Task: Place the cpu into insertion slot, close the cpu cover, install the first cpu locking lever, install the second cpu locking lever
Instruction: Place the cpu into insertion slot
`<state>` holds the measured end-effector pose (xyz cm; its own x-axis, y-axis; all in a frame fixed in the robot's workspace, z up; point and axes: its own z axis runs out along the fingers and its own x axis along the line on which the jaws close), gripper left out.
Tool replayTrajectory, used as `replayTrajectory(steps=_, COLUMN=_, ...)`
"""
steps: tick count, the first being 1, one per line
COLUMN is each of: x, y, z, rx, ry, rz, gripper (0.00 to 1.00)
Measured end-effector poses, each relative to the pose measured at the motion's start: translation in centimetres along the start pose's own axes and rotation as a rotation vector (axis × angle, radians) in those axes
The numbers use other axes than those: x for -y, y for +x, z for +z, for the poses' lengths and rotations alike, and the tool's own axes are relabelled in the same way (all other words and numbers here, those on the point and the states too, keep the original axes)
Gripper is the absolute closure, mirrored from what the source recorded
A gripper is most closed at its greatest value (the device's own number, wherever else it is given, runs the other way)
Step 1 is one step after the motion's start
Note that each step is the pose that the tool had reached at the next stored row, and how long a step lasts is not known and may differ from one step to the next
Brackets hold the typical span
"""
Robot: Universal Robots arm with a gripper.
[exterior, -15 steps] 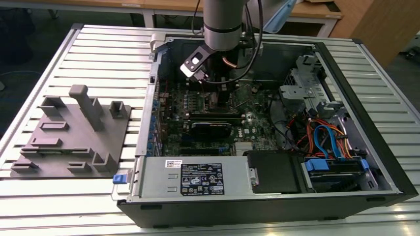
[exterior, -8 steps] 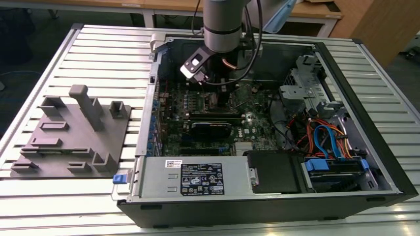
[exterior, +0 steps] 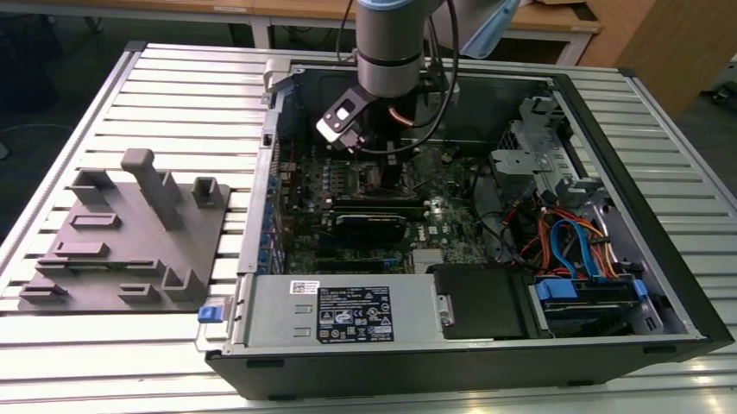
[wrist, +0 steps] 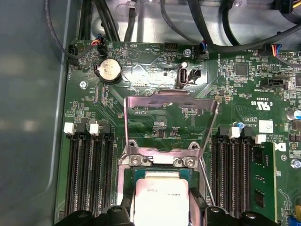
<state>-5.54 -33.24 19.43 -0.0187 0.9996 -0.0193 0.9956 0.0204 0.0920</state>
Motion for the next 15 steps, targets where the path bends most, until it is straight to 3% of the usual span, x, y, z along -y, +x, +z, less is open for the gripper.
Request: replayTrajectory(steps=15, x=0.21, y=0.01, z=0.11, rx=-0.001, ry=0.0, rz=0.012, gripper=0.46)
